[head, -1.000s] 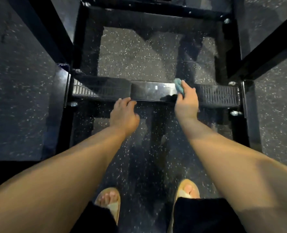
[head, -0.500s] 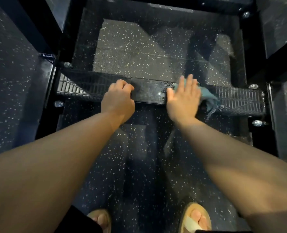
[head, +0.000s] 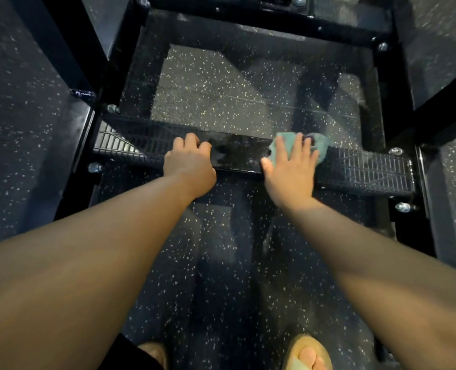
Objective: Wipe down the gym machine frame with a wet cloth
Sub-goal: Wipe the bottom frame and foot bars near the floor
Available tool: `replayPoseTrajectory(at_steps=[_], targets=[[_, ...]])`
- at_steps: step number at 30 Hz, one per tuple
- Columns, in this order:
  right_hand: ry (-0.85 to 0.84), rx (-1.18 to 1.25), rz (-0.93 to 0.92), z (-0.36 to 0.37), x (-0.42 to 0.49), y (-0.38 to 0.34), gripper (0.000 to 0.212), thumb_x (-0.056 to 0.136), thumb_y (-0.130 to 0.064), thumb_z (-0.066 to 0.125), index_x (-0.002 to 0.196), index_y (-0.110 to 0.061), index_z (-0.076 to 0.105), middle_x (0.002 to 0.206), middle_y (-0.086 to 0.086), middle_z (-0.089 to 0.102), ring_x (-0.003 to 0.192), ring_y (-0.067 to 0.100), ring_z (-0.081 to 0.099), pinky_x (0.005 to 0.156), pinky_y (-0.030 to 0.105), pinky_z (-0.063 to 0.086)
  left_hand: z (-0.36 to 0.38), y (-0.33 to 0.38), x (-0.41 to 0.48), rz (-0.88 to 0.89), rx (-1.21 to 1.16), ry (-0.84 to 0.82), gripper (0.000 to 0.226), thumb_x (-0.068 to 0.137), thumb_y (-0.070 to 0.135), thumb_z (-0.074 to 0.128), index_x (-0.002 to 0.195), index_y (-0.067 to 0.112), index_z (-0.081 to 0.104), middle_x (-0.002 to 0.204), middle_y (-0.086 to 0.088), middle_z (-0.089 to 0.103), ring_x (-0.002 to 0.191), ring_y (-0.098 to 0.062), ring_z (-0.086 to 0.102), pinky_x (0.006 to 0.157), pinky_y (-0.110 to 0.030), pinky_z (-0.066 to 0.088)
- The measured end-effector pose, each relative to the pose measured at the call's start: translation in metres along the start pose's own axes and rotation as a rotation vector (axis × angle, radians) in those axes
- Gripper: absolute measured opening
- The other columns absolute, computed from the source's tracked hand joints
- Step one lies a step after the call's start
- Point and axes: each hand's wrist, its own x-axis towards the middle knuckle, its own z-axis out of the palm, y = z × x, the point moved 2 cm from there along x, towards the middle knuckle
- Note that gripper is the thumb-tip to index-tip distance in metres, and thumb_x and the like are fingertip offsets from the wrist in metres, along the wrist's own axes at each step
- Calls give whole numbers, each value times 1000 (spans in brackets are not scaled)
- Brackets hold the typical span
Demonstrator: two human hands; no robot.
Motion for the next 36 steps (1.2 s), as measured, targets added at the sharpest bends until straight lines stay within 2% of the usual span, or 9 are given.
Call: replayPoseTrajectory(at_steps=[7, 13, 18, 23, 25, 27, 30, 32, 36], targets=[[-74, 44, -587, 0, -6, -80, 56, 102, -41, 26, 152, -26, 7, 160, 6, -1, 147, 25, -1, 117, 36, -7, -12, -4, -6, -41, -168, -15, 43, 93, 19, 46, 135, 12, 39, 137, -9, 41, 127, -27, 37, 100, -41, 36], [-11, 169, -101, -10, 10, -13, 51, 102, -24, 30, 151, -18, 18, 159, 15, 7, 146, 30, 5, 119, 43, 3, -9, -11, -12, 25, -179, -112, 55, 94, 16, 45, 145, 14, 27, 148, -7, 29, 135, -27, 27, 106, -42, 35], [-176, 628, -364, -31, -19, -76, 50, 95, -4, 45, 142, -21, 39, 138, 9, 48, 120, 26, 47, 97, 32, 37, -18, -15, -10, -42, -256, -38, 50, 92, 16, 45, 141, 16, 34, 141, -9, 36, 129, -29, 34, 100, -43, 36], [-77, 1140, -218, -82, -4, -73, 42, 100, -10, 40, 140, -21, 36, 116, -8, 52, 96, 4, 55, 81, 18, 51, -26, -24, -11, -114, -316, 43, 52, 94, 18, 44, 144, 18, 31, 145, -8, 33, 131, -28, 32, 102, -43, 34], [22, 1030, -136, -78, 11, -54, 42, 97, -6, 41, 138, -17, 44, 131, -2, 50, 115, 10, 51, 102, 24, 41, -24, -22, -12, -82, -296, 9, 51, 95, 19, 43, 145, 18, 31, 147, -7, 31, 133, -28, 29, 104, -42, 33], [11, 668, -109, -55, 21, -35, 43, 97, -9, 42, 140, -13, 44, 150, 5, 33, 139, 20, 29, 115, 29, 17, -18, -18, -14, -26, -224, -63, 50, 95, 20, 44, 144, 16, 32, 148, -7, 29, 134, -28, 27, 105, -42, 32], [-6, 186, -125, -9, 9, -34, 62, 99, -42, 39, 151, -13, 20, 159, 10, 10, 147, 28, 3, 117, 41, -3, -12, -19, -17, -16, -121, -113, 51, 94, 22, 46, 143, 15, 32, 148, -6, 25, 135, -27, 23, 107, -43, 31], [58, 150, -185, 4, -2, -64, 69, 97, -52, 34, 152, -15, 15, 159, 12, 8, 147, 28, 2, 118, 40, -3, -14, -27, -17, -61, -94, -92, 51, 94, 24, 47, 143, 15, 32, 144, -6, 26, 133, -27, 24, 105, -43, 32], [85, 182, -560, 14, -20, -117, 58, 97, -39, 40, 145, -8, 35, 152, 16, 30, 141, 35, 25, 117, 45, 18, -15, -42, -21, -112, -70, -121, 55, 95, 27, 47, 145, 16, 28, 148, -5, 21, 134, -28, 22, 109, -43, 31]])
